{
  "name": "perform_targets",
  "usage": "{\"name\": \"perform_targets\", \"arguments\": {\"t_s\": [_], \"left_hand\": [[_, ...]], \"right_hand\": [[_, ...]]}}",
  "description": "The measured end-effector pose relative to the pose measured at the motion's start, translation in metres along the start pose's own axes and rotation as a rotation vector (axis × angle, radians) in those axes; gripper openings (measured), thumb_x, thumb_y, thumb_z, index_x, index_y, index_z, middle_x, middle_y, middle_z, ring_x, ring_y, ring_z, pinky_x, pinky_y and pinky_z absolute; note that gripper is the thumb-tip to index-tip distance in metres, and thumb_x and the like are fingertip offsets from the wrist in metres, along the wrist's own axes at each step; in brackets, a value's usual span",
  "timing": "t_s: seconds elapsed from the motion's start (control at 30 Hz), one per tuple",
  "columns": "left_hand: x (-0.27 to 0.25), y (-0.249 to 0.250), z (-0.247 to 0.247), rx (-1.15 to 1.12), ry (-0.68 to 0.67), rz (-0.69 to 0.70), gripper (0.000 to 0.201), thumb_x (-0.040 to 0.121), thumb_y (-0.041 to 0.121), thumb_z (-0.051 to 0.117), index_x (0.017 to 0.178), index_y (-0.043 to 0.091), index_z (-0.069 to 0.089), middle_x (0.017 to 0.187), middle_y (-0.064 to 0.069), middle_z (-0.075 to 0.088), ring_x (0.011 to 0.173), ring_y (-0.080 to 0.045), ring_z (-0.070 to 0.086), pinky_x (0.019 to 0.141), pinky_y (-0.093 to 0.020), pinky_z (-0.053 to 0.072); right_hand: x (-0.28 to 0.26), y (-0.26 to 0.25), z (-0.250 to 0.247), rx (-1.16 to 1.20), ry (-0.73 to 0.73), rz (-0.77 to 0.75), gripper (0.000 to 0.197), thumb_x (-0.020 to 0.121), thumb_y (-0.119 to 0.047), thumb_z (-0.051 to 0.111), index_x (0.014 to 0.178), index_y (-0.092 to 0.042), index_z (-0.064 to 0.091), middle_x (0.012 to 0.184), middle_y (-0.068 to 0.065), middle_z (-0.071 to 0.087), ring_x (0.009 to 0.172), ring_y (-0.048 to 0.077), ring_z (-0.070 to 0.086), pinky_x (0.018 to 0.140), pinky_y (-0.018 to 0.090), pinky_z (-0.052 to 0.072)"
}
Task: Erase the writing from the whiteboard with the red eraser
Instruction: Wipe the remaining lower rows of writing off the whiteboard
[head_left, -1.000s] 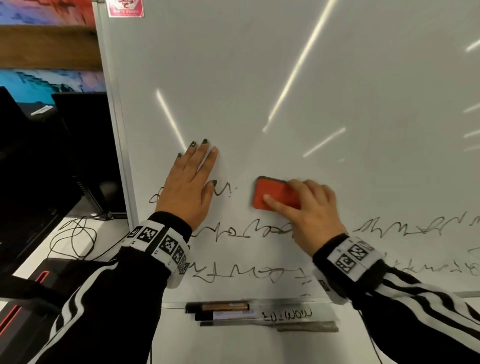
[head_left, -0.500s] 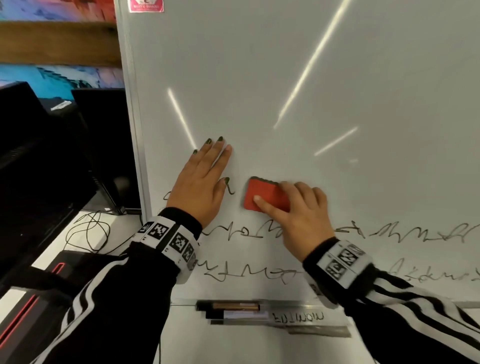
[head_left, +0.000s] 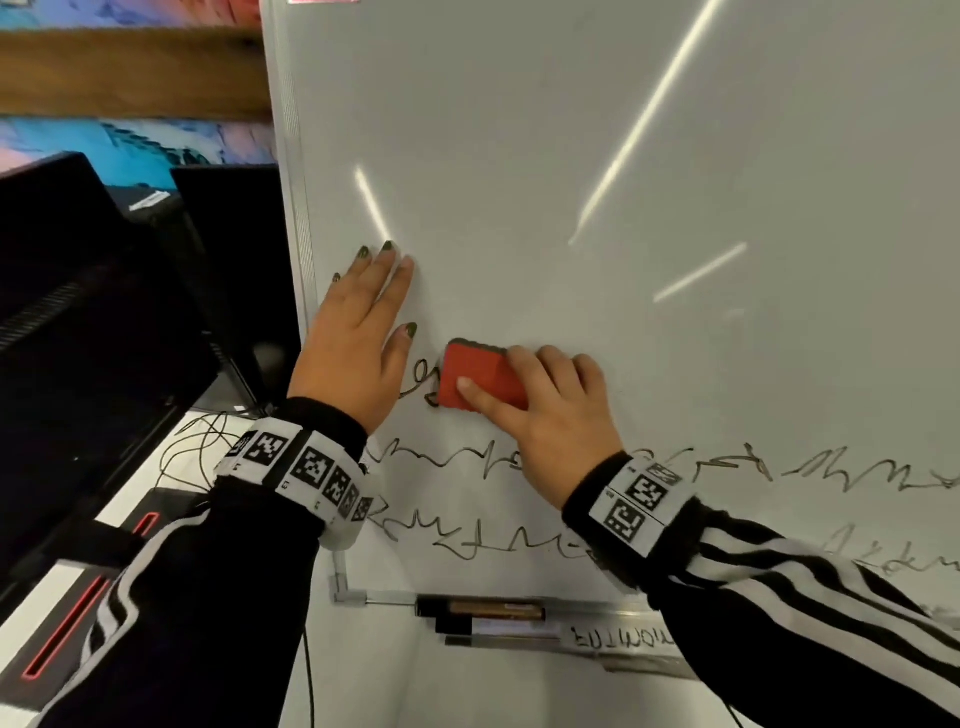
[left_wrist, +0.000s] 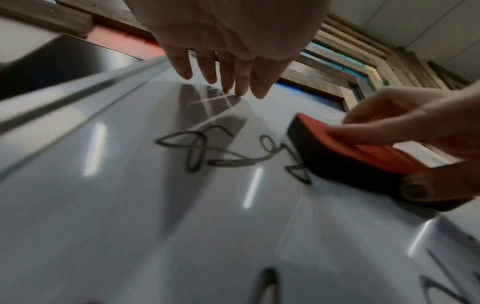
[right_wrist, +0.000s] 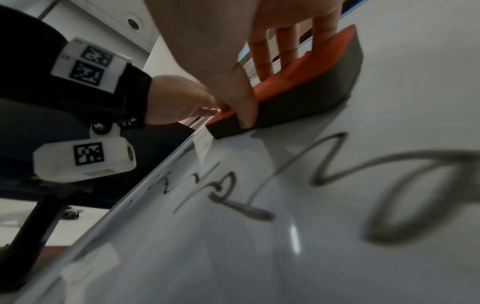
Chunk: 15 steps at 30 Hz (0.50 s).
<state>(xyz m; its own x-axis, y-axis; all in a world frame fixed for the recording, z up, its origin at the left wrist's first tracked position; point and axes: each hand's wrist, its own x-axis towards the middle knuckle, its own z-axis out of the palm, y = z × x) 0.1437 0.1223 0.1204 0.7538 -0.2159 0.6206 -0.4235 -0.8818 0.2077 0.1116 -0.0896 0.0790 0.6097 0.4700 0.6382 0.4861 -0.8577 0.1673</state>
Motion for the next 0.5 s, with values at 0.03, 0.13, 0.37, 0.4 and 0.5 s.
{"name": "perform_targets", "arguments": {"t_s": [0.03, 0.13, 0.37, 0.4, 0.5], "left_hand": [[-0.001, -0.003, -0.001, 0.005, 0.001, -0.002, 0.055, 0.092, 0.024, 0.035, 0.145, 0.012, 0.028, 0.151, -0.007, 0.026, 0.141, -0.018, 0.016, 0.115, -0.041, 0.016], [-0.004, -0.01, -0.004, 0.003, -0.009, 0.004, 0.054, 0.093, 0.021, 0.038, 0.145, 0.014, 0.029, 0.152, -0.003, 0.025, 0.141, -0.016, 0.017, 0.115, -0.04, 0.018], [-0.005, -0.017, -0.013, -0.077, -0.068, 0.025, 0.049, 0.097, 0.03, 0.025, 0.145, 0.017, 0.028, 0.149, 0.012, 0.014, 0.139, -0.001, 0.01, 0.114, -0.016, 0.002], [-0.004, -0.018, -0.014, -0.066, -0.078, 0.031, 0.048, 0.098, 0.028, 0.026, 0.145, 0.017, 0.027, 0.149, 0.012, 0.014, 0.139, 0.0, 0.009, 0.114, -0.015, 0.002], [-0.003, -0.019, -0.016, -0.06, -0.101, 0.034, 0.048, 0.098, 0.024, 0.029, 0.145, 0.017, 0.026, 0.148, 0.013, 0.014, 0.139, 0.001, 0.009, 0.114, -0.015, 0.003]], "right_hand": [[-0.005, 0.005, -0.001, -0.019, 0.002, -0.016, 0.053, 0.078, -0.012, 0.04, 0.125, -0.03, 0.058, 0.12, 0.016, 0.049, 0.105, 0.033, 0.041, 0.088, 0.049, 0.027], [-0.03, 0.026, -0.008, -0.072, 0.022, -0.01, 0.061, 0.069, -0.003, 0.063, 0.124, -0.03, 0.06, 0.119, 0.018, 0.054, 0.106, 0.034, 0.041, 0.088, 0.049, 0.027], [-0.001, 0.009, -0.003, -0.059, -0.015, -0.076, 0.057, 0.071, -0.012, 0.055, 0.125, -0.029, 0.059, 0.12, 0.016, 0.047, 0.103, 0.033, 0.04, 0.086, 0.05, 0.028], [0.008, -0.001, 0.0, -0.042, -0.031, -0.092, 0.056, 0.071, -0.014, 0.054, 0.126, -0.029, 0.058, 0.119, 0.017, 0.05, 0.103, 0.033, 0.039, 0.086, 0.051, 0.029], [0.021, -0.023, 0.005, -0.007, -0.075, -0.116, 0.055, 0.075, -0.017, 0.047, 0.127, -0.027, 0.057, 0.119, 0.018, 0.054, 0.105, 0.034, 0.039, 0.087, 0.053, 0.034]]}}
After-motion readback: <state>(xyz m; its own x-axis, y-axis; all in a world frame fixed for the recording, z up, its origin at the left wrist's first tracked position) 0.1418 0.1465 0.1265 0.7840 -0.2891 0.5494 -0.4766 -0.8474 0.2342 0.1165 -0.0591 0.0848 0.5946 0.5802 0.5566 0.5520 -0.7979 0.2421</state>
